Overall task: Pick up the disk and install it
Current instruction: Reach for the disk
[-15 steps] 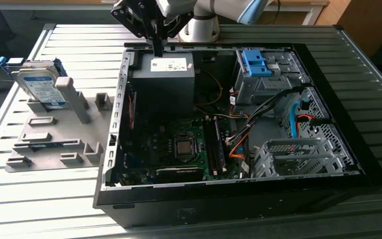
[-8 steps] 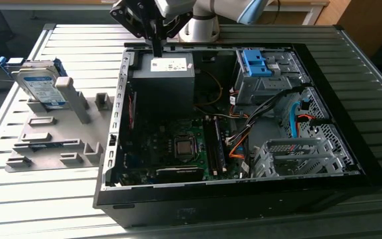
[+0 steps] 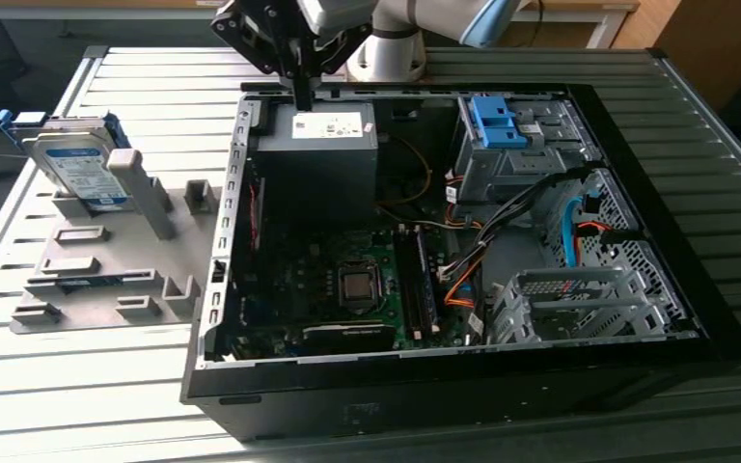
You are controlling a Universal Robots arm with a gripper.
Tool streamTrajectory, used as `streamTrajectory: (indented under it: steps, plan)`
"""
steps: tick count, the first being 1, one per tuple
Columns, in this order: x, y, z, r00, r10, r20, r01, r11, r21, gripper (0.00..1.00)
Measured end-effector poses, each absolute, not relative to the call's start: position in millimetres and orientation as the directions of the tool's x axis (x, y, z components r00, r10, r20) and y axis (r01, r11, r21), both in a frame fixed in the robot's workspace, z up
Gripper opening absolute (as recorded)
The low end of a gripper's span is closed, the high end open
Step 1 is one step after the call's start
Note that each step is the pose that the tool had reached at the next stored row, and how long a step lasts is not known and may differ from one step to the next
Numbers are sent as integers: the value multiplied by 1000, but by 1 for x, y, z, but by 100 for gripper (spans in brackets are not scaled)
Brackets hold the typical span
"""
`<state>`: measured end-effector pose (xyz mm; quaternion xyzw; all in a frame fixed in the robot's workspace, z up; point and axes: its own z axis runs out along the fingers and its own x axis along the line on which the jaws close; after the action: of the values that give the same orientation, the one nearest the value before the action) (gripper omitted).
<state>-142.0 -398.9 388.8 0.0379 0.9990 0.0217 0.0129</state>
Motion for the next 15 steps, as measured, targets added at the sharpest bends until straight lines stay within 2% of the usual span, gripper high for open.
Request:
streamTrajectory:
  steps: [15]
  plan:
    - [-146,-399,388,-997,76,-24,75,996,44,11]
